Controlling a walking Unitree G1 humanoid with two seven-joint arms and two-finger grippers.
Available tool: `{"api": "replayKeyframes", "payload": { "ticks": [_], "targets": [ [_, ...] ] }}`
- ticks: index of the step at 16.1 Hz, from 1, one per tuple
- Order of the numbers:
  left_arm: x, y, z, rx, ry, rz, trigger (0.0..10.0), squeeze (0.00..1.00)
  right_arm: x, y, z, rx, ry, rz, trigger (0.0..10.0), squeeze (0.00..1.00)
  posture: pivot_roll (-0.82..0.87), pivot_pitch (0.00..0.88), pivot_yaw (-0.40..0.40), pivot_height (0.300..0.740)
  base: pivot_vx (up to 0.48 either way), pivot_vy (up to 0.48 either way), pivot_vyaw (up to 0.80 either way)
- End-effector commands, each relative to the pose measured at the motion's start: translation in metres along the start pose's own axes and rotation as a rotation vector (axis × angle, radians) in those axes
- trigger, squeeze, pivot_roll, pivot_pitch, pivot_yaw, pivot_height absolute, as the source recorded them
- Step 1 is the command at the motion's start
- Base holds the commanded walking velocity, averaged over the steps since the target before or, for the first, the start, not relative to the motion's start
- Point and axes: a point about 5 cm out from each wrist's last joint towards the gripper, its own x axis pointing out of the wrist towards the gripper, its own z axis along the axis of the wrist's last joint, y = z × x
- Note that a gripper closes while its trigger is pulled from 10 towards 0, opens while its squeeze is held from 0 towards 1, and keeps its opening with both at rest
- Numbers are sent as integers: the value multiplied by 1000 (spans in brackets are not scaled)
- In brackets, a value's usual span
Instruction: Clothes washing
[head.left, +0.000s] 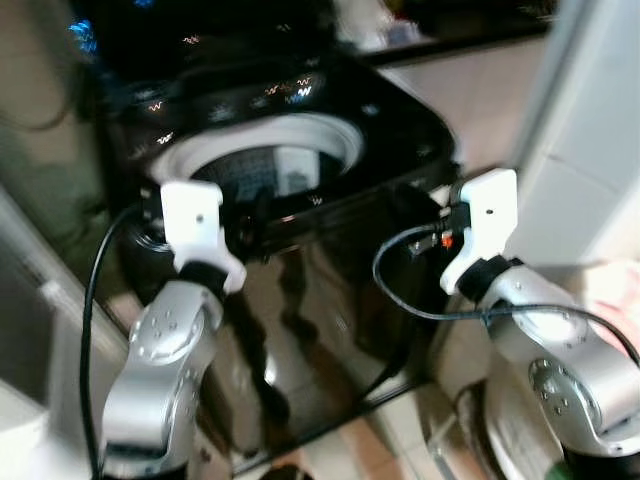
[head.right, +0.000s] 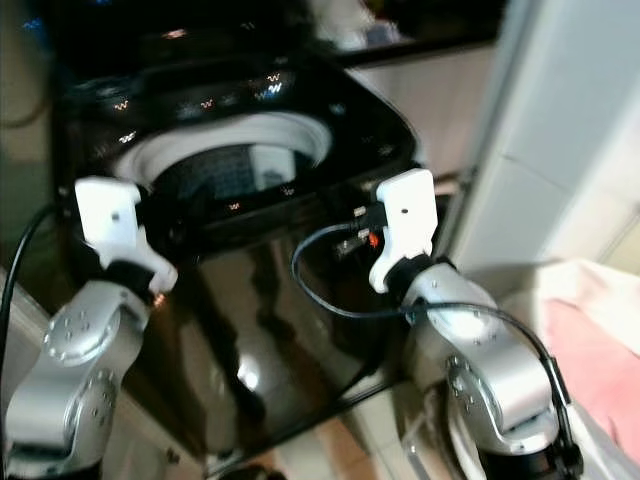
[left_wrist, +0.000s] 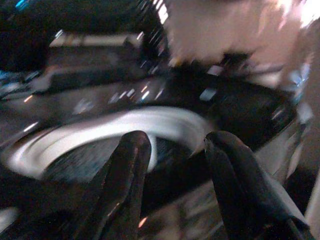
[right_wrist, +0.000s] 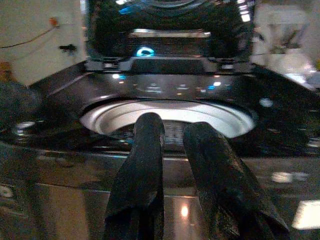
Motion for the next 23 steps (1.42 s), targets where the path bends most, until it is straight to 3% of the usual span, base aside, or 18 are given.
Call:
{"api": "replayKeyframes", "payload": {
  "ticks": [1, 7, 9, 10, 14, 19, 23],
  "targets": [
    [-1, -3, -3, 14, 19, -13, 10000, 0, -1, -2, -6, -3, 24, -6, 10000, 0, -50, 0, 86, 740, 0, 0, 800],
    [-2, -4, -10, 31, 18, 21, 10000, 0, -5, -8, -18, -12, 69, -32, 10000, 0, -51, 0, 78, 740, 0, -312, 800],
    [-2, -5, -11, -12, 25, 11, 10000, 0, -6, -14, -22, 47, 81, -93, 10000, 0, -52, 0, 79, 740, 0, 0, 0],
    [-1, -4, -12, 5, 26, 22, 10000, 0, -7, -16, -24, 50, 86, -105, 10000, 0, -53, 0, 79, 740, 0, 0, 0],
    [-3, -3, -19, -16, 49, 31, 10000, 0, -10, -12, -35, 10, 145, -94, 10000, 0, -53, 0, 72, 740, 0, 0, 0],
    [-6, -1, -24, -3, 65, 42, 10000, 0, -10, -14, -42, 13, 180, -101, 10000, 0, -51, 0, 66, 740, -245, 0, 0],
    [-5, -2, -23, 5, 64, 27, 10000, 0, -15, -15, -53, -40, 243, -96, 10000, 0, -53, 0, 69, 740, -252, 0, 0]
  ]
}}
